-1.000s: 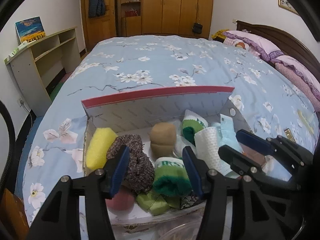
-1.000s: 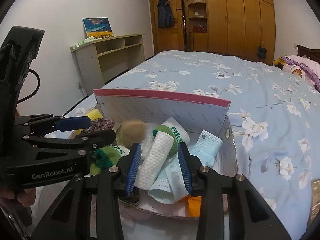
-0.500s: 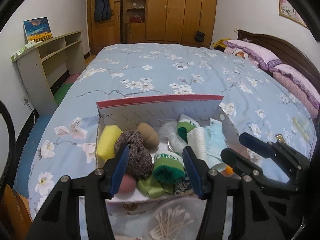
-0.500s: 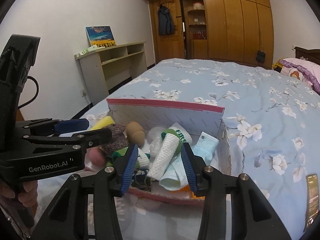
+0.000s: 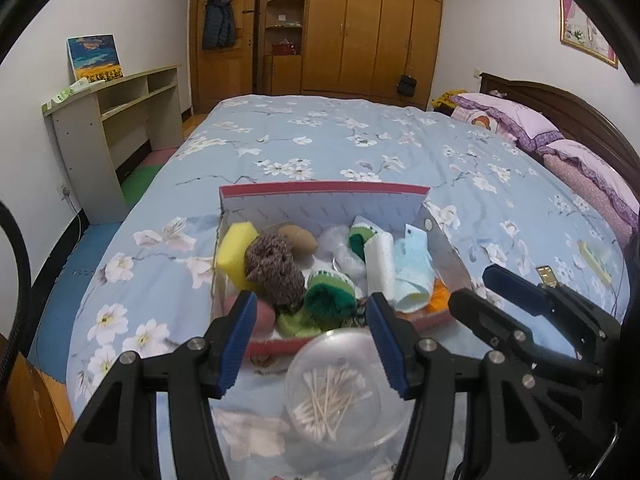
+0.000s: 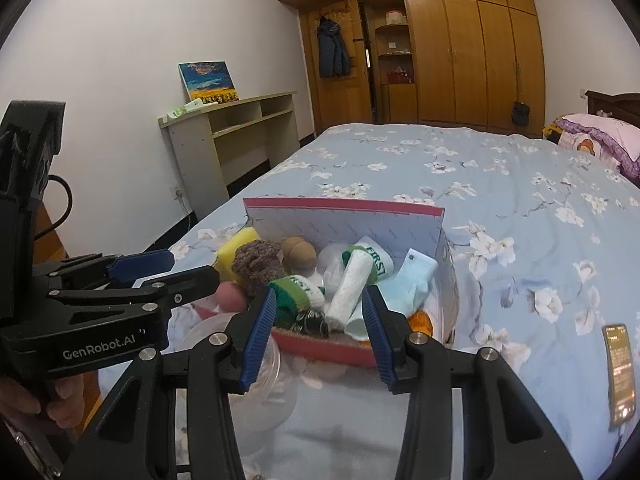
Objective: Organize soft objects
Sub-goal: 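Withdraw both open tools back from the box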
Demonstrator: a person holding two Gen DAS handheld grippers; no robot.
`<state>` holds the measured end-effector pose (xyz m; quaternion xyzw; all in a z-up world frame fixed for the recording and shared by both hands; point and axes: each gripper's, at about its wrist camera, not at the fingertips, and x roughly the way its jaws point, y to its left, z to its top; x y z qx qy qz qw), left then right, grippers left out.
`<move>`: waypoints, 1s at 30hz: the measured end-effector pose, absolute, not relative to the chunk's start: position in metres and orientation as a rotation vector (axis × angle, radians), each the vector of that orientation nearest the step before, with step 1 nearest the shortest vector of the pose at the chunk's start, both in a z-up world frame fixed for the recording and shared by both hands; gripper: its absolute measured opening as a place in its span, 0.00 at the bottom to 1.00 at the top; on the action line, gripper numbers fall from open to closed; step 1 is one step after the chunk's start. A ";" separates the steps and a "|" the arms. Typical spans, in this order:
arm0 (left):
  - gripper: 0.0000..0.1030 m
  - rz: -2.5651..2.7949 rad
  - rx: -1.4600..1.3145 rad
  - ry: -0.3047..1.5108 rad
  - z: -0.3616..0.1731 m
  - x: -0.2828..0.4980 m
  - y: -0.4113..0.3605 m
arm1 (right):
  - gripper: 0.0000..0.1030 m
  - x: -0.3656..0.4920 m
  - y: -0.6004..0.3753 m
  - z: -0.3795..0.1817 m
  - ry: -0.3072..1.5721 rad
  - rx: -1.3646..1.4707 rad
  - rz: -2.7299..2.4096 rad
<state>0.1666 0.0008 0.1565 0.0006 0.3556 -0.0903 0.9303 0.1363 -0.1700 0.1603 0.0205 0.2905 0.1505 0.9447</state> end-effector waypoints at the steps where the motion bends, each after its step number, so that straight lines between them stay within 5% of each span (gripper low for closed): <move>1: 0.59 -0.184 0.000 0.730 0.156 0.164 0.001 | 0.45 0.133 -0.170 0.160 0.593 0.042 0.304; 30: 0.61 -0.142 -0.043 0.806 0.113 0.098 0.012 | 0.46 0.070 -0.179 0.134 0.688 0.133 0.274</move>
